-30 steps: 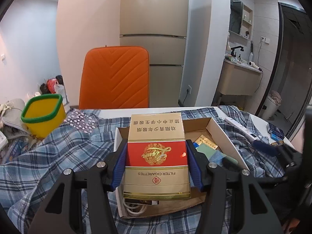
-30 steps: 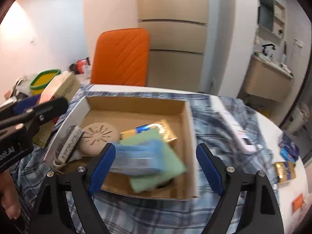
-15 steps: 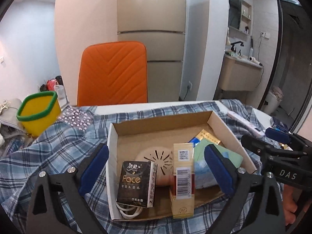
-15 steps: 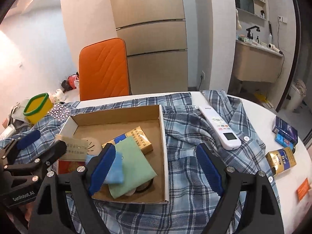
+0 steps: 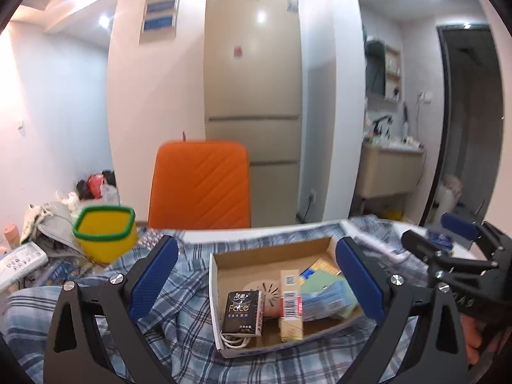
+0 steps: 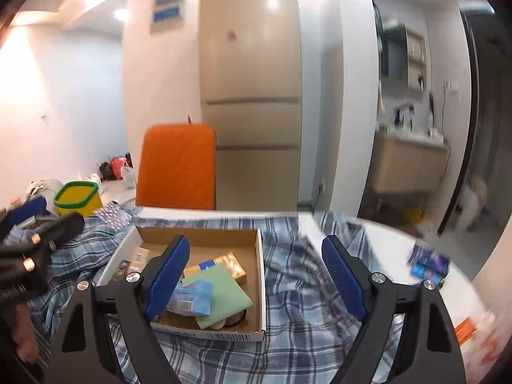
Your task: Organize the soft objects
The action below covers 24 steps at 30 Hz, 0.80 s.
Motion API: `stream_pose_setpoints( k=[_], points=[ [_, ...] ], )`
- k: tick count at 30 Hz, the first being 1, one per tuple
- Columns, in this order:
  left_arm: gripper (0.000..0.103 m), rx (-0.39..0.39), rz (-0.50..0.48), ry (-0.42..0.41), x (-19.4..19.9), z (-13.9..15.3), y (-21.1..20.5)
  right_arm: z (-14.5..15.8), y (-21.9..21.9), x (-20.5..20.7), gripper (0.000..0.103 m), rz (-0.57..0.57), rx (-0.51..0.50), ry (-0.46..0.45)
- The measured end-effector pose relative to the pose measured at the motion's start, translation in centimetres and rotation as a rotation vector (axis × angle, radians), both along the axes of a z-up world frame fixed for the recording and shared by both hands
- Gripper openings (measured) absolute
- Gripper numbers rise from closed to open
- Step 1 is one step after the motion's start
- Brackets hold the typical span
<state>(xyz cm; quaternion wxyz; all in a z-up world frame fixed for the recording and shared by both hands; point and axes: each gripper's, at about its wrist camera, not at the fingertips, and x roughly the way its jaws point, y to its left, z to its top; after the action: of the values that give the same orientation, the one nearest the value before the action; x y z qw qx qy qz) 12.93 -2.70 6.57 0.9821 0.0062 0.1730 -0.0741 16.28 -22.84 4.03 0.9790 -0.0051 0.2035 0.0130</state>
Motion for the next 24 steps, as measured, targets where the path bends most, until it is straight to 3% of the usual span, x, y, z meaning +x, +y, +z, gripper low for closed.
stream_pose_setpoints(
  k=[4,9,12,15,24],
  points=[
    [0.102,0.01,-0.02,-0.061,-3.3,1.5,0.5,1.9,0.2,-3.7,0.087,0.007,-0.003,-0.084],
    [0.103,0.031,-0.012,-0.152,-6.8,1.3,1.1,3.8,0.2,-7.5,0.087,-0.001,0.025,-0.166],
    [0.103,0.02,-0.036,-0.194,-8.3,0.6,1.6,4.1,0.3,-8.9,0.099,0.015,0.038,-0.2],
    [0.103,0.017,-0.042,-0.237,-9.3,-0.3,1.8,3.9,0.8,-10.4,0.103,0.061,0.035,-0.255],
    [0.103,-0.041,-0.009,-0.32,-10.4,-4.0,2.6,1.6,0.7,-12.6,0.103,0.001,0.054,-0.352]
  ],
)
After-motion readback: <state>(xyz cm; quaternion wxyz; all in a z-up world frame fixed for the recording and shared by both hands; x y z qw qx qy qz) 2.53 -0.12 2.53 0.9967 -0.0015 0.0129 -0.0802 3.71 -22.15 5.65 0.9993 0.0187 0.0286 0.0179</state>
